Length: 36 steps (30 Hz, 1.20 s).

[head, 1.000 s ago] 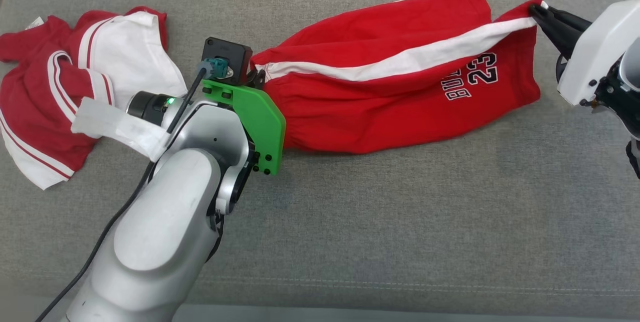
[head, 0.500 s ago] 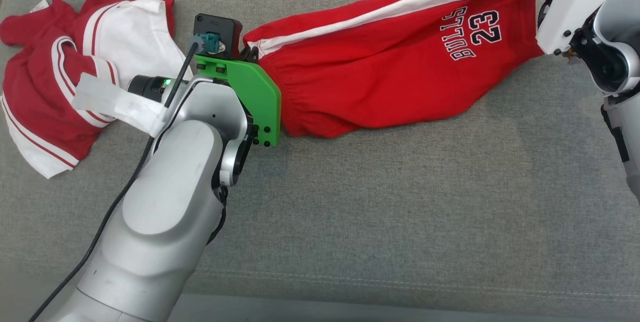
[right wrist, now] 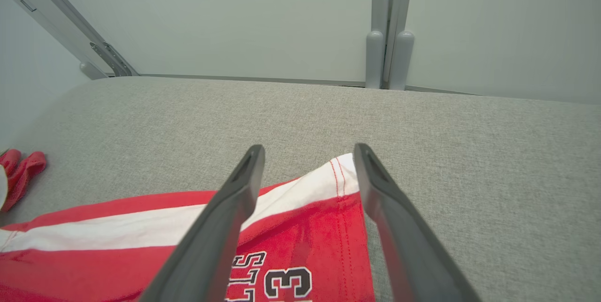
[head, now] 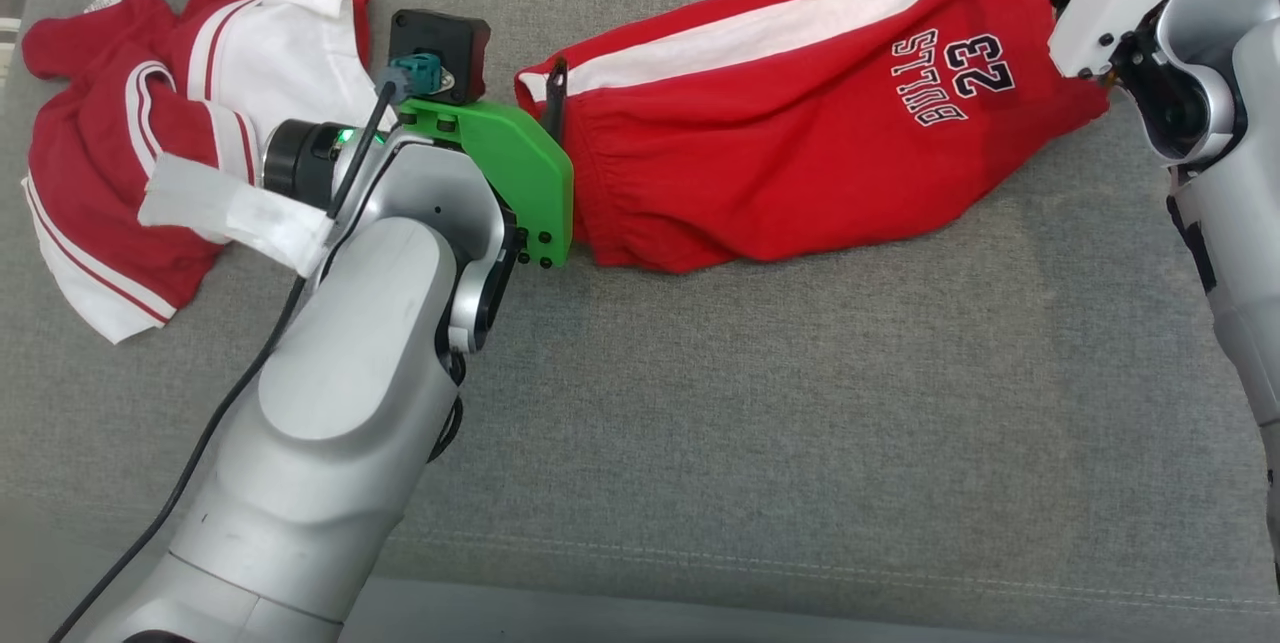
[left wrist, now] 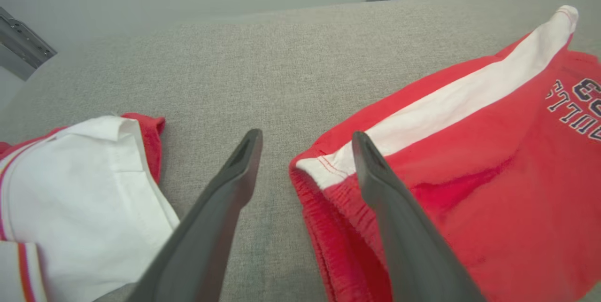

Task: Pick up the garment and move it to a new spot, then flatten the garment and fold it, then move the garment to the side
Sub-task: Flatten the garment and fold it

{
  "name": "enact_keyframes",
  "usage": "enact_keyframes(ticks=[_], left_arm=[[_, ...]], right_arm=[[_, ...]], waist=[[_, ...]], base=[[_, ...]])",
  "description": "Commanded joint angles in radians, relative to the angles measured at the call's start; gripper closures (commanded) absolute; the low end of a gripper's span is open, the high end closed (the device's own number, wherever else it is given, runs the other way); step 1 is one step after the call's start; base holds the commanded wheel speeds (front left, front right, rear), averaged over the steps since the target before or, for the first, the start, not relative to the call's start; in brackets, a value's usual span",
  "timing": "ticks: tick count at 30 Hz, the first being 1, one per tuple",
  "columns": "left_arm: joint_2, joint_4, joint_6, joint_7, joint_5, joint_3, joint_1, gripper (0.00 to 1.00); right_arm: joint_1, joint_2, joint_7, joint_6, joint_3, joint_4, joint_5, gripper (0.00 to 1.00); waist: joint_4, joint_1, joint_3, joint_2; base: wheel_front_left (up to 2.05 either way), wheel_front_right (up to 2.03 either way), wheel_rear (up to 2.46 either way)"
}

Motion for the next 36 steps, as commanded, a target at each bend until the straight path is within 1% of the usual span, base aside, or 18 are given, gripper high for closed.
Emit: enact_keyframes(ticks=[1,6,10,14,15,18,21,24,25,28,32,36], left_arm=[[0.001,0.000,-0.009,-0.022,0.006,0.002,-0.021,0.00],[0.014,-0.007,-0.037,-0.160,0.018,0.006,-0.008,0.00],[0.017,-0.012,-0.053,-0.253,0.002,0.018,0.031,0.00],[0.010,-0.020,-0.043,-0.338,-0.030,0.052,0.077,0.00],[0.008,-0.021,-0.034,-0.356,-0.036,0.061,0.090,0.00],[0.005,-0.032,-0.032,-0.398,-0.053,0.079,0.129,0.00],[-0.005,-0.056,-0.018,-0.456,-0.097,0.120,0.176,0.00],[-0.014,-0.080,-0.014,-0.489,-0.137,0.153,0.226,0.00],[-0.018,-0.090,-0.019,-0.497,-0.162,0.165,0.246,0.00],[-0.020,-0.106,-0.026,-0.512,-0.183,0.181,0.279,0.00],[-0.023,-0.132,-0.048,-0.529,-0.230,0.210,0.344,0.00],[-0.008,-0.155,-0.077,-0.540,-0.237,0.222,0.401,0.00]], right_arm=[[-0.010,0.005,-0.008,0.000,0.001,0.010,-0.002,0.00],[-0.005,0.013,-0.034,0.000,0.018,0.041,0.016,0.00],[0.024,0.012,-0.046,0.000,0.016,0.060,0.034,0.00],[0.053,0.014,-0.055,0.000,0.001,0.083,0.041,0.00],[0.062,0.017,-0.059,0.000,-0.006,0.089,0.044,0.00],[0.090,0.020,-0.066,0.000,-0.019,0.108,0.047,0.00],[0.117,0.025,-0.073,0.000,-0.035,0.131,0.044,0.00],[0.138,0.026,-0.082,0.000,-0.055,0.158,0.040,0.00],[0.146,0.028,-0.087,0.000,-0.063,0.169,0.042,0.00],[0.157,0.031,-0.093,0.000,-0.078,0.189,0.042,0.00],[0.170,0.026,-0.103,0.000,-0.100,0.234,0.030,0.00],[0.171,0.033,-0.118,0.000,-0.125,0.277,0.027,0.00]], waist=[[0.004,-0.0001,-0.007,0.0000],[0.004,-0.0001,-0.041,0.0000],[0.002,-0.0001,-0.080,0.0000],[-0.004,-0.0001,-0.120,0.0000],[-0.006,-0.0001,-0.129,0.0000],[-0.010,-0.0001,-0.153,0.0000],[-0.011,-0.0001,-0.170,0.0000],[-0.009,-0.0001,-0.177,0.0000],[-0.008,-0.0001,-0.178,0.0000],[-0.004,-0.0001,-0.177,0.0000],[0.006,-0.0001,-0.173,0.0000],[0.018,-0.0001,-0.167,0.0000]], base=[[0.00,0.00,0.00],[0.00,0.00,0.00],[0.00,0.00,0.00],[0.00,0.00,0.00],[0.00,0.00,0.00],[0.00,0.00,0.00],[0.00,0.00,0.00],[0.00,0.00,0.00],[0.00,0.00,0.00],[0.00,0.00,0.00],[0.00,0.00,0.00],[0.00,0.00,0.00]])
